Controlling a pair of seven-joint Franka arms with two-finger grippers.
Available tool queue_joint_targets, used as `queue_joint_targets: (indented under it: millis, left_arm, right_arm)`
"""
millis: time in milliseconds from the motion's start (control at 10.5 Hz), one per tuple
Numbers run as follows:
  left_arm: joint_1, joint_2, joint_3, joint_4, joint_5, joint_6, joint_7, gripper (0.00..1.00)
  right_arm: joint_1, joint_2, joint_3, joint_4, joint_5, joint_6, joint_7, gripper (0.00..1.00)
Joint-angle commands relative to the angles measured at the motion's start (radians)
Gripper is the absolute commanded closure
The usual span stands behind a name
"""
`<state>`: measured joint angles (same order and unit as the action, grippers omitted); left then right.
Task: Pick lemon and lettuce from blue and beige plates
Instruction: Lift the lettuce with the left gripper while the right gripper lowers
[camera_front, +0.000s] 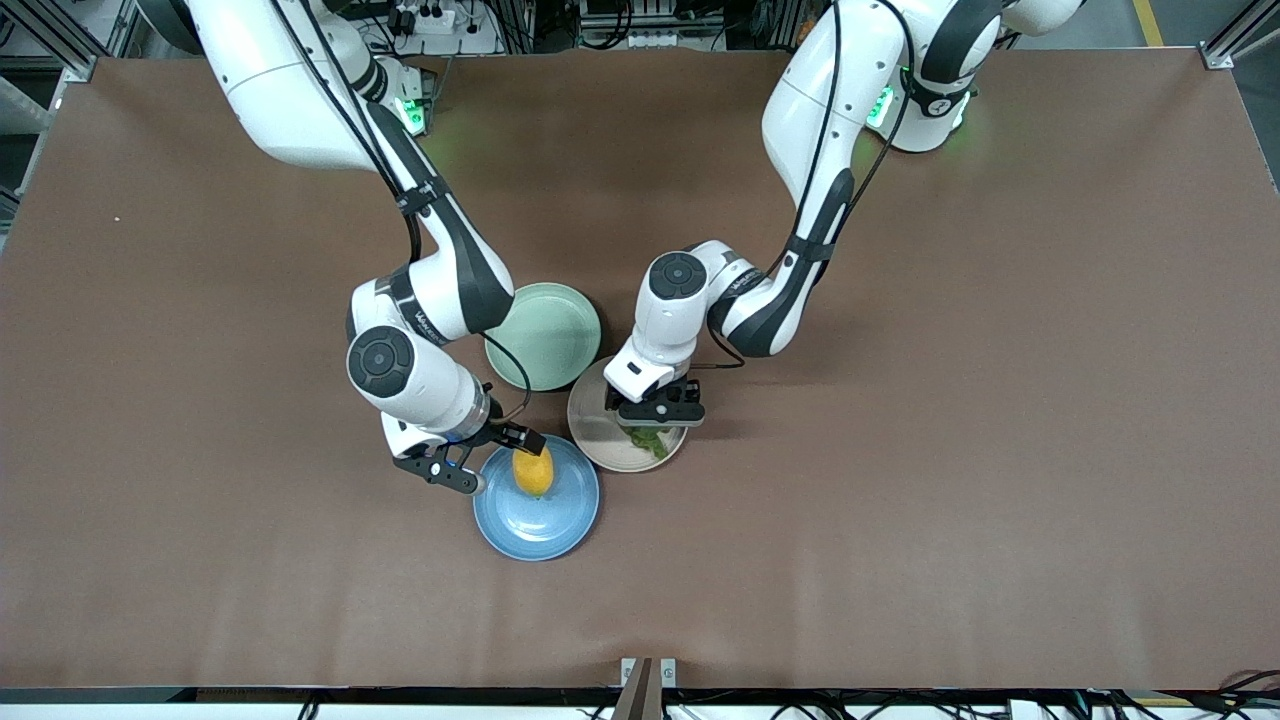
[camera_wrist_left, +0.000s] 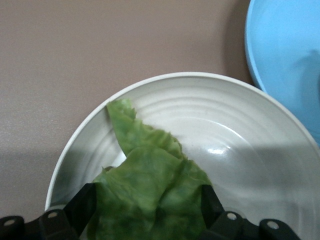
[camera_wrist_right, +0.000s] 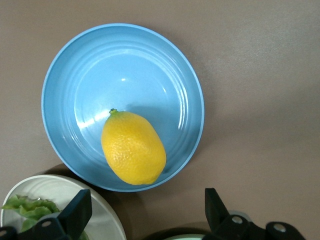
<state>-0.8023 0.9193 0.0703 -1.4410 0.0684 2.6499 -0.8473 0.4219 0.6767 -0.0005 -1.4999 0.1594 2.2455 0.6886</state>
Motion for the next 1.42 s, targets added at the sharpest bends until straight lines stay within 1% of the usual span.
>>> queue_joint_targets:
  millis: [0,190,379,664,853,1328]
  left_arm:
    - [-0.015,0.016,0.017,0.017,0.028,0.009,-0.038,0.61]
    - [-0.015,0.015,0.017,0.017,0.028,0.009,-0.039,0.81]
    - [-0.014,0.010,0.017,0.016,0.028,0.007,-0.039,1.00]
    - [-0.011,-0.017,0.017,0.010,0.028,-0.002,-0.039,1.00]
    - [-0.009,-0.040,0.017,0.010,0.031,-0.065,-0.038,1.00]
    - [-0.003,-0.094,0.016,0.008,0.031,-0.157,-0.033,1.00]
  right_arm:
    - [-0.005,0.020,0.002,0.035,0.012,-0.004,0.000,0.00]
    - [-0.006,0.023,0.002,0.036,0.014,-0.003,0.012,0.00]
    - [0.006,0.033,0.001,0.036,0.012,0.031,0.014,0.00]
    - [0.011,0.046,0.000,0.036,0.003,0.072,0.012,0.00]
    - [0.018,0.049,0.000,0.035,-0.004,0.098,0.005,0.00]
    - [0.009,0.076,-0.001,0.030,-0.008,0.157,0.002,0.00]
